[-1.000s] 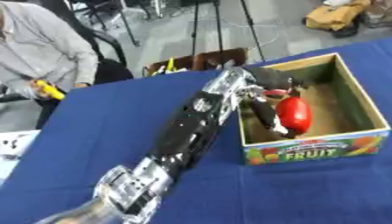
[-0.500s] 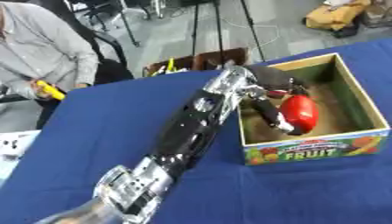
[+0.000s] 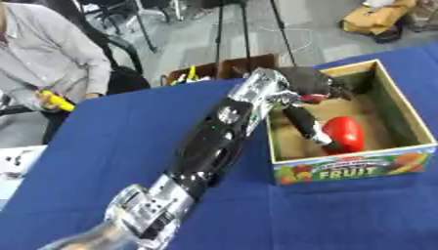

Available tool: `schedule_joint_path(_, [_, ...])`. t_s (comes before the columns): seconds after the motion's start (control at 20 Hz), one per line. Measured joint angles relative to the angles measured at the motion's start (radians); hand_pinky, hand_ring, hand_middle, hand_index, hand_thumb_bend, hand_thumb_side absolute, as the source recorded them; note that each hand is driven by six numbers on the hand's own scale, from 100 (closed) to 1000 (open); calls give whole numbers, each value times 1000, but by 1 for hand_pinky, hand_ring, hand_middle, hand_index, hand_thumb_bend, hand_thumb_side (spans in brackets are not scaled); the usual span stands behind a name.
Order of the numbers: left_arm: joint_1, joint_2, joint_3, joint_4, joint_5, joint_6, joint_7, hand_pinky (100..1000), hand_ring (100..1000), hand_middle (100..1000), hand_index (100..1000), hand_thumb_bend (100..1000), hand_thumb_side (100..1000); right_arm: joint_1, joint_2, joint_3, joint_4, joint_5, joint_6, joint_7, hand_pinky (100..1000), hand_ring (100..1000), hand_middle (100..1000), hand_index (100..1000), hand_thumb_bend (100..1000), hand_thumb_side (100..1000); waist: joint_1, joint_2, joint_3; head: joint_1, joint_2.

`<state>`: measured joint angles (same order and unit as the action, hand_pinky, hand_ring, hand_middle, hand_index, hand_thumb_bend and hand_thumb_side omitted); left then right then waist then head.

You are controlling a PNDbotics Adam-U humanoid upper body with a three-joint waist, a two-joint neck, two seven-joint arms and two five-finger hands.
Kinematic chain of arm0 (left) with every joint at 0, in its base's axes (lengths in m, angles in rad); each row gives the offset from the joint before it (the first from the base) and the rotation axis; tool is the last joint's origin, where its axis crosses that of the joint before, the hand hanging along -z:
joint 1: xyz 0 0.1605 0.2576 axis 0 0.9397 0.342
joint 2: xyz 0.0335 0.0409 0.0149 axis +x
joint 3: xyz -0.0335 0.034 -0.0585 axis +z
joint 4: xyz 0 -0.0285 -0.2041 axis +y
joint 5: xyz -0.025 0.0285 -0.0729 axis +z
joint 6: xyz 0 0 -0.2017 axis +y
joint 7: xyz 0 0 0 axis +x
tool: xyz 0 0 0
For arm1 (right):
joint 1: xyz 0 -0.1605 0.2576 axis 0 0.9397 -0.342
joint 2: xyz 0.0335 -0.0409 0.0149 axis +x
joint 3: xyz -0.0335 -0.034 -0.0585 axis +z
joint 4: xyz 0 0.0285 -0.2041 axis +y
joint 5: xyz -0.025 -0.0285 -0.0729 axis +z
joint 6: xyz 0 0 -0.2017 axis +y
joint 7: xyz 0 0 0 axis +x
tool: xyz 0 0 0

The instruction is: Pick up objects on the table and place them in the box.

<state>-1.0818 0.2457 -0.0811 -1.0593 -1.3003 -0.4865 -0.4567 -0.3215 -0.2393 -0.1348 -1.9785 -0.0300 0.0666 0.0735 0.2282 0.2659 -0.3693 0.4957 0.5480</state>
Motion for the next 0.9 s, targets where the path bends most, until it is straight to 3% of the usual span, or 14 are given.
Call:
schedule_joint_path(0.05, [0,2,3,-19,7,10,20,720,892,926,933,378,968,0,0,0,0,0,0,0,404,307,385,464,234,596,0,-2,0,0,0])
schedule_joint_path(0.15, [0,4,14,-67,33,43,80,675,835,856,918,296,994,1,0,0,0,0,1,-1,404,308,386,464,233,596,-1,-4,4,-1,0])
schedule_joint_path(0.3, [22,8,38,-154,130,125,216,614,781,799,895,263,975,1,0,0,0,-3,3,-5,404,309,387,465,228,597,-5,-10,18,-15,1])
schedule_joint_path(0.4, [48,17,49,-220,243,184,318,520,721,757,853,218,945,3,0,-1,0,-7,2,-10,405,310,388,465,226,599,-12,-16,34,-37,5])
schedule_joint_path(0.6, [122,74,49,-351,571,249,427,434,635,646,791,138,922,14,0,-5,0,-8,2,-25,406,312,390,465,220,600,-23,-29,77,-99,26])
schedule_joint_path(0.9, [282,243,89,-519,1213,320,441,431,619,606,758,101,912,24,-1,-18,0,-12,-5,-54,407,316,392,467,211,618,-49,-41,135,-181,60])
